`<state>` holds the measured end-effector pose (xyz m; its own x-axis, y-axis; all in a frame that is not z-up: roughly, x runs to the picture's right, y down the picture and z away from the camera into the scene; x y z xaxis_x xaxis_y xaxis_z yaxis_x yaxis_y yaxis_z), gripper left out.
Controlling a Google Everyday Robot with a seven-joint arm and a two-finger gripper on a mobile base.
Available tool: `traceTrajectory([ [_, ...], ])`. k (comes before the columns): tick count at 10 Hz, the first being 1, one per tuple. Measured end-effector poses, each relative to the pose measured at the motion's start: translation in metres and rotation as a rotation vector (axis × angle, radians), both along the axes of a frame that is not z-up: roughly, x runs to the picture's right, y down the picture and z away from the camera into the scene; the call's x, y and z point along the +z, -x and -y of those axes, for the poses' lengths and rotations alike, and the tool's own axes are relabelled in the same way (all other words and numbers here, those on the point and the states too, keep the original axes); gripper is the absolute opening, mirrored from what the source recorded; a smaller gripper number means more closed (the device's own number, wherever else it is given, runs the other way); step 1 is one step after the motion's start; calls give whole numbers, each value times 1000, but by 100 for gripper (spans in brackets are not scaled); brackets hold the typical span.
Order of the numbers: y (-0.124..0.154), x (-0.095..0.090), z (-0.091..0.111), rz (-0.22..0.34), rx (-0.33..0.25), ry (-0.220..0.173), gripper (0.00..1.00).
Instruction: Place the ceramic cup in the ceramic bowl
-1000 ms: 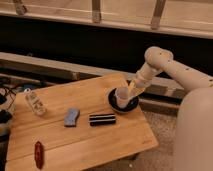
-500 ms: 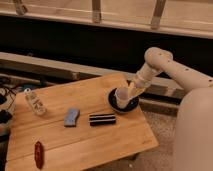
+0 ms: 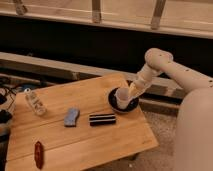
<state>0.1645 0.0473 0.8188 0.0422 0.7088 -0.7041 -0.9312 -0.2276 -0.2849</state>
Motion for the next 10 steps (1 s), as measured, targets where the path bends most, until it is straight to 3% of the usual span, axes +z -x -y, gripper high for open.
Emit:
traceTrajectory([
  [10,-2,0,-5,-6,-1,10,31],
])
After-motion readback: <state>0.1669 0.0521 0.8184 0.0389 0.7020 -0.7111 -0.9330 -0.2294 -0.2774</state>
